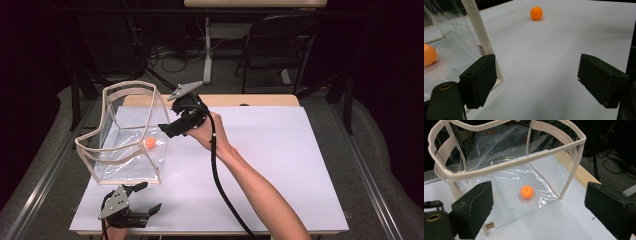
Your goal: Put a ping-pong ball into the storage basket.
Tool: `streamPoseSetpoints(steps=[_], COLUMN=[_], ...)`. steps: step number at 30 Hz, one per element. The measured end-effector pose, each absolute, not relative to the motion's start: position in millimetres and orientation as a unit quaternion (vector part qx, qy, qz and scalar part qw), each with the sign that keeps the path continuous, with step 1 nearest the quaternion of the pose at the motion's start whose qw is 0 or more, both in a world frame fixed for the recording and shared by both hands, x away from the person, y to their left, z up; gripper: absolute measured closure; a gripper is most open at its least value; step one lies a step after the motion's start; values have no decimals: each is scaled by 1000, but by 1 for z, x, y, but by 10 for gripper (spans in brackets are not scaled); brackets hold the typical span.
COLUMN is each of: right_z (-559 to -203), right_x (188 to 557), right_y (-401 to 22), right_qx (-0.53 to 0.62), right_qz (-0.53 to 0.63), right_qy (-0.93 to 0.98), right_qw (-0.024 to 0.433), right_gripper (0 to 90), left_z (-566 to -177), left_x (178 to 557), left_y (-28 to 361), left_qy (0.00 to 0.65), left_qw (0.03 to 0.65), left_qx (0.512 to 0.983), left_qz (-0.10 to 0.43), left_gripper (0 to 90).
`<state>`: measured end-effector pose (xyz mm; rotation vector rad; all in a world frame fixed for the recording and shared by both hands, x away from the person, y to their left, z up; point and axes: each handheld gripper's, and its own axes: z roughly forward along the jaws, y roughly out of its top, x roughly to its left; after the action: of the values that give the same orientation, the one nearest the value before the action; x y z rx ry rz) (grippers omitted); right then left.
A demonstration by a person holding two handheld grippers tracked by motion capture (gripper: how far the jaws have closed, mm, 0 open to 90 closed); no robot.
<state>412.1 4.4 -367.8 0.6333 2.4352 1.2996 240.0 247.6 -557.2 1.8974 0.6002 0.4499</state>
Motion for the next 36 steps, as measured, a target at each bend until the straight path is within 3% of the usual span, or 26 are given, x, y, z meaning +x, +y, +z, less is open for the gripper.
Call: streamPoseSetpoints(steps=[36], right_z=[-440], right_x=[390], right_y=[-57], right_qx=[254], right_qz=[416], right_qy=[863], right_qw=[130], right_gripper=[37], left_z=[-557], left_x=[240], left_y=[247], left_qy=[250], left_qw=[522], left_qx=[793], left_qz=[188], left_gripper=[158])
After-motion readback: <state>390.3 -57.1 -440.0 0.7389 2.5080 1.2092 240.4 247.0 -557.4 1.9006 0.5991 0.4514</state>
